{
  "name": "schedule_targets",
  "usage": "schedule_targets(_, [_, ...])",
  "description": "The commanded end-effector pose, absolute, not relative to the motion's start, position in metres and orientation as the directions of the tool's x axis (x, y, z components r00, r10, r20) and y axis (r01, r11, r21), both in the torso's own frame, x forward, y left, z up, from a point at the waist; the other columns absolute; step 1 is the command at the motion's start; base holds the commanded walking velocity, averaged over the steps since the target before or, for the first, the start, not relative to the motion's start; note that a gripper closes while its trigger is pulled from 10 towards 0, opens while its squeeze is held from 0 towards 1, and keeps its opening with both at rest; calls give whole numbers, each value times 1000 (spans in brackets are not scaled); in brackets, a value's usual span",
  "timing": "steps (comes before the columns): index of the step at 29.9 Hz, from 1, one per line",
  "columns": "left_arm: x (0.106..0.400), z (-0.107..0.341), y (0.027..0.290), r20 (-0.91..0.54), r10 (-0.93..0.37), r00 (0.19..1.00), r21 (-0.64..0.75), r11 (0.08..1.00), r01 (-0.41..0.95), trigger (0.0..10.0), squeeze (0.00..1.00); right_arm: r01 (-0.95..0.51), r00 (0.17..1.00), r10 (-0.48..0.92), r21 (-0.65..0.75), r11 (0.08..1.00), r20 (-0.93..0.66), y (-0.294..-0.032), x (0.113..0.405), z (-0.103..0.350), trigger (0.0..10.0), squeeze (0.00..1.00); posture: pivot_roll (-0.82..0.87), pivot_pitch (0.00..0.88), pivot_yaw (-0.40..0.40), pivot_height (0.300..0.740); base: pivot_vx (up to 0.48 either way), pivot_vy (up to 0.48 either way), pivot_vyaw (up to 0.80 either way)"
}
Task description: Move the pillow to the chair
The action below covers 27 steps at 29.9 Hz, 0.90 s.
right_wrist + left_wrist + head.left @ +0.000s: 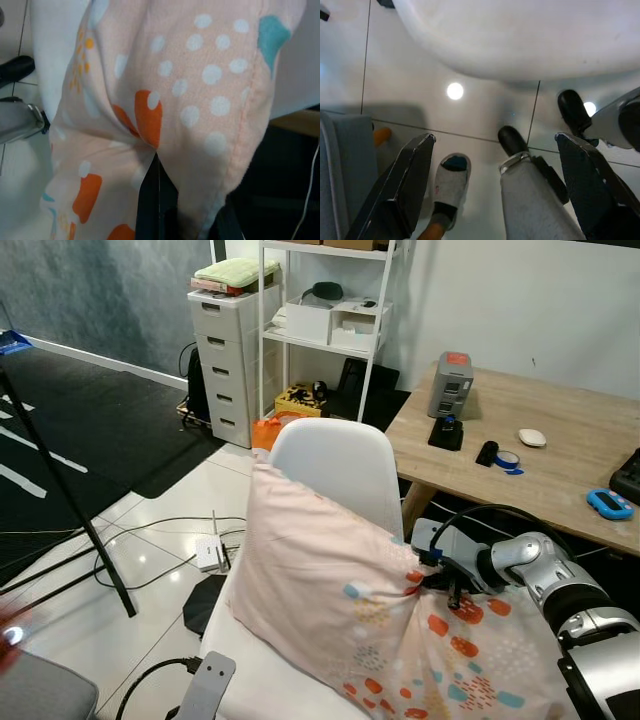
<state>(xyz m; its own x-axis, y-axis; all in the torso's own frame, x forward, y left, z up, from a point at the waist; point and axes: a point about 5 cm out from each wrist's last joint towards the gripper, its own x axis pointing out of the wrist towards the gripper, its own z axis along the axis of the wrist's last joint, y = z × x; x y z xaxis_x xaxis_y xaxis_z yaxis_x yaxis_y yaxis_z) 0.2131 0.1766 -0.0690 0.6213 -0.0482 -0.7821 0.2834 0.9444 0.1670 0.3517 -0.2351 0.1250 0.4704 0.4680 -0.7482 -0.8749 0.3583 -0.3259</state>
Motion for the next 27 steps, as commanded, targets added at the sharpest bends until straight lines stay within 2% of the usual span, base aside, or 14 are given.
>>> schedule_targets(1, [206, -73, 180, -802, -34, 597, 170, 944, 282, 10000, 0, -878, 475, 562, -320, 357, -677, -221, 358, 138, 10000, 0, -206, 50, -21, 740, 0, -480, 0])
schedule_targets(3, [205, -73, 181, -800, -29, 599, 172, 946, 276, 10000, 0, -895, 444, 673, -256, 365, -591, -207, 360, 146, 10000, 0, -207, 48, -21, 740, 0, 0, 0])
schedule_targets(6, [205, -73, 181, -800, -28, 599, 174, 945, 276, 10000, 0, -900, 434, 707, -236, 366, -558, -203, 361, 149, 10000, 0, -207, 48, -21, 740, 0, 0, 0])
schedule_targets(8, [204, -74, 181, -801, -27, 599, 174, 946, 275, 10000, 0, -926, 374, 769, -160, 342, -518, -194, 360, 150, 10000, 0, -205, 46, -23, 740, 0, 0, 0])
schedule_targets(9, [204, -74, 181, -801, -27, 599, 174, 946, 275, 10000, 0, -926, 374, 769, -160, 342, -518, -194, 360, 150, 10000, 0, -205, 46, -23, 740, 0, 0, 0])
schedule_targets(12, [204, -74, 181, -801, -26, 598, 173, 946, 274, 10000, 0, -957, 280, 719, -127, 261, -636, -198, 350, 132, 10000, 0, -203, 47, -23, 740, 0, 0, 0])
schedule_targets(14, [204, -74, 181, -801, -26, 599, 174, 946, 274, 10000, 0, -958, 278, 664, -150, 245, -694, -204, 347, 126, 10000, 0, -201, 49, -24, 740, 0, 0, 0])
schedule_targets(16, [204, -74, 181, -800, -26, 599, 174, 946, 273, 10000, 0, -917, 377, 521, -230, 326, -766, -221, 349, 119, 10000, 0, -207, 59, -19, 740, 0, 0, 0])
schedule_targets(18, [204, -74, 181, -800, -26, 599, 175, 945, 275, 10000, 0, -885, 441, 403, -316, 341, -802, -236, 349, 115, 10000, 0, -208, 63, -17, 740, 0, 0, 0])
schedule_targets(20, [204, -74, 181, -801, -26, 599, 175, 945, 276, 10000, 0, -868, 470, 369, -345, 356, -802, -240, 349, 114, 10000, 0, -209, 67, -16, 740, 0, 0, 0])
schedule_targets(21, [204, -74, 182, -801, -27, 598, 176, 944, 278, 10000, 0, -830, 528, 308, -404, 384, -792, -247, 350, 114, 10000, 0, -209, 69, -14, 740, 0, 0, 0])
schedule_targets(23, [204, -74, 182, -801, -27, 598, 176, 944, 278, 10000, 0, -830, 528, 308, -404, 384, -792, -247, 350, 114, 10000, 0, -209, 69, -14, 740, 0, 0, 0])
schedule_targets(27, [204, -74, 183, -802, -25, 597, 178, 943, 279, 10000, 0, -772, 597, 202, -486, 410, -777, -257, 351, 112, 10000, 0, -205, 73, -11, 740, 0, 0, 0])
